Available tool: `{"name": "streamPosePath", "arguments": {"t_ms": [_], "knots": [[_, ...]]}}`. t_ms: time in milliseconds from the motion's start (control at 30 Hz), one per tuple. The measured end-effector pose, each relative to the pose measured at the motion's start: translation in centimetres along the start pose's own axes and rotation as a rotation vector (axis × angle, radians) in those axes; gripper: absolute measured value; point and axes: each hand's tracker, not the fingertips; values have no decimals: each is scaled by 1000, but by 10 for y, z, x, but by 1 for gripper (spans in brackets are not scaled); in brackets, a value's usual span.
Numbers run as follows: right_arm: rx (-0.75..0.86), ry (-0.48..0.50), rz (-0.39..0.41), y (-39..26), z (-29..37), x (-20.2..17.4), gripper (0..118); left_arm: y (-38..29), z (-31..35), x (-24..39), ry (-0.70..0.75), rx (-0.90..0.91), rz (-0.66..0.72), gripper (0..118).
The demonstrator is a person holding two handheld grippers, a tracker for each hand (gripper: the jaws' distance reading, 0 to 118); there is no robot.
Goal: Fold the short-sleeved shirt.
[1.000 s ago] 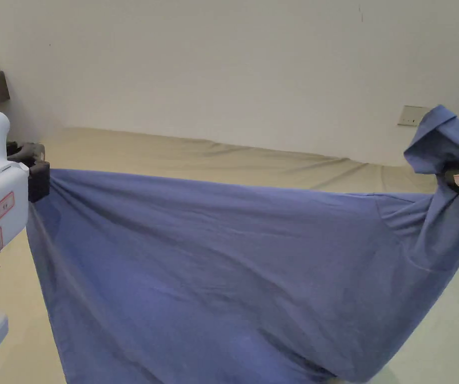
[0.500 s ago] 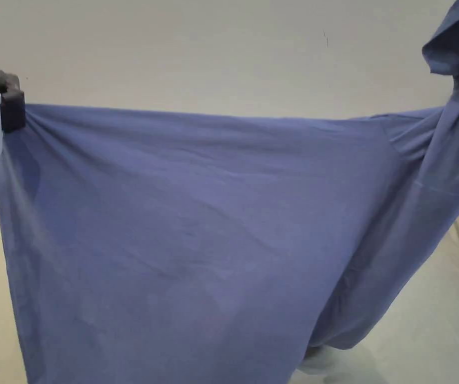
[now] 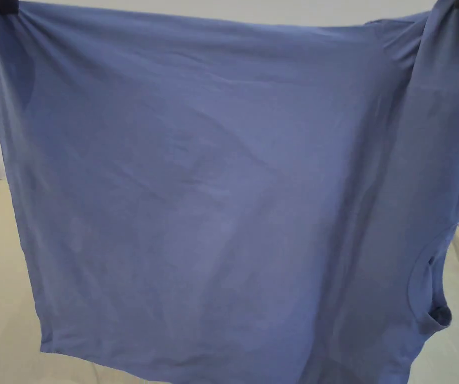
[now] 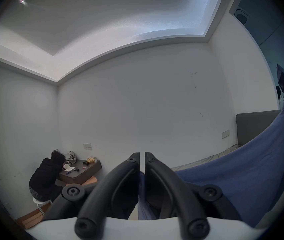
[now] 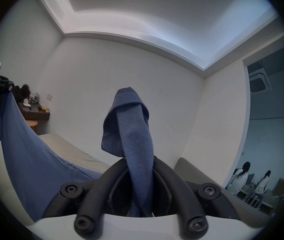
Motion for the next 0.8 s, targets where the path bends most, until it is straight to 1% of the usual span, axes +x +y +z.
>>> {"name": "streamPosePath", "arguments": {"t_ms": [100, 200, 367, 467, 533, 700, 800], "knots": [[-9, -11, 2, 9, -38, 8, 10, 11, -38, 7, 14, -11, -37, 3], [-9, -16, -21, 17, -74, 10, 10, 20, -74, 14, 12, -31, -35, 3], [2, -51, 12, 22, -136, 12, 10, 25, -132, 27, 28, -53, -52, 3], [-20, -54, 30, 21, -169, 6, 10, 22, -160, 32, 25, -79, -50, 3], [-26, -60, 52, 19, -186, 0, 10, 20, -177, 37, 37, -87, -91, 3], [-56, -40, 53, -5, -221, -18, 10, 5, -216, 44, 48, -106, -74, 3], [-97, 1, 22, -35, -234, -32, 10, -21, -232, 52, 56, -135, -90, 3]]}}
